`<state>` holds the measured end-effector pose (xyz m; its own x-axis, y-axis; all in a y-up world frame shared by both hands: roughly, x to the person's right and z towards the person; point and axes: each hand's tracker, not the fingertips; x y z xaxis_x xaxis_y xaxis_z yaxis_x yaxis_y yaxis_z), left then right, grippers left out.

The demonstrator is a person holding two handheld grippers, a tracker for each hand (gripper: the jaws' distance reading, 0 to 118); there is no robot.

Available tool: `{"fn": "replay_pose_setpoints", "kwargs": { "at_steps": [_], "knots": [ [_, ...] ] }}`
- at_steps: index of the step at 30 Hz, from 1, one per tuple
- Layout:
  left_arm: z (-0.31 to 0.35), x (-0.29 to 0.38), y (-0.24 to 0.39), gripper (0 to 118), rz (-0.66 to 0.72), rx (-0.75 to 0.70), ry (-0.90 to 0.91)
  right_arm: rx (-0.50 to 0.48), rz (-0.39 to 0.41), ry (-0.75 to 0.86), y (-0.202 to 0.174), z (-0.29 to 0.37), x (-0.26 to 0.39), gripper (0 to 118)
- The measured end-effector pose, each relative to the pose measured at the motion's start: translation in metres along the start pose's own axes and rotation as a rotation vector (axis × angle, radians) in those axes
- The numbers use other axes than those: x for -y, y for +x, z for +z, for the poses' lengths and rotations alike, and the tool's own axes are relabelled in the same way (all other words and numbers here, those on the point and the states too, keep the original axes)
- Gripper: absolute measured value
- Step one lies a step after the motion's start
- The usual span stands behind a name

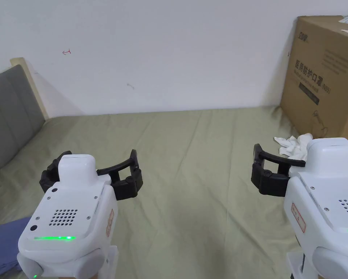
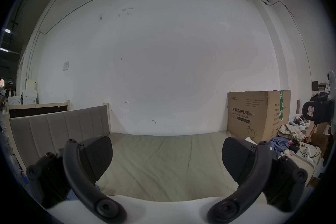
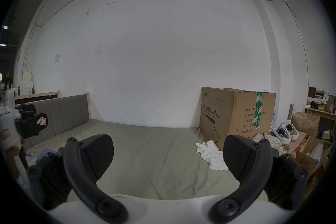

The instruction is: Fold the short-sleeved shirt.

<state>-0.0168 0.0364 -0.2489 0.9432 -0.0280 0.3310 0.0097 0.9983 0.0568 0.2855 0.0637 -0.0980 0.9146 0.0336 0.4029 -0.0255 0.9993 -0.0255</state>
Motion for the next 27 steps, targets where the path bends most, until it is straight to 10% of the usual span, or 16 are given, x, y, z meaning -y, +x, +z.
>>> {"fn": "replay_pose_setpoints", "kwargs": {
  "at_steps": [27],
  "knots": [
    [-0.0004, -0.0009, -0.0008, 118, -0.010, -0.012, 0.002, -0.003, 0.008, 0.007, -0.0016, -0.0012, -0.0016, 118]
  ]
}}
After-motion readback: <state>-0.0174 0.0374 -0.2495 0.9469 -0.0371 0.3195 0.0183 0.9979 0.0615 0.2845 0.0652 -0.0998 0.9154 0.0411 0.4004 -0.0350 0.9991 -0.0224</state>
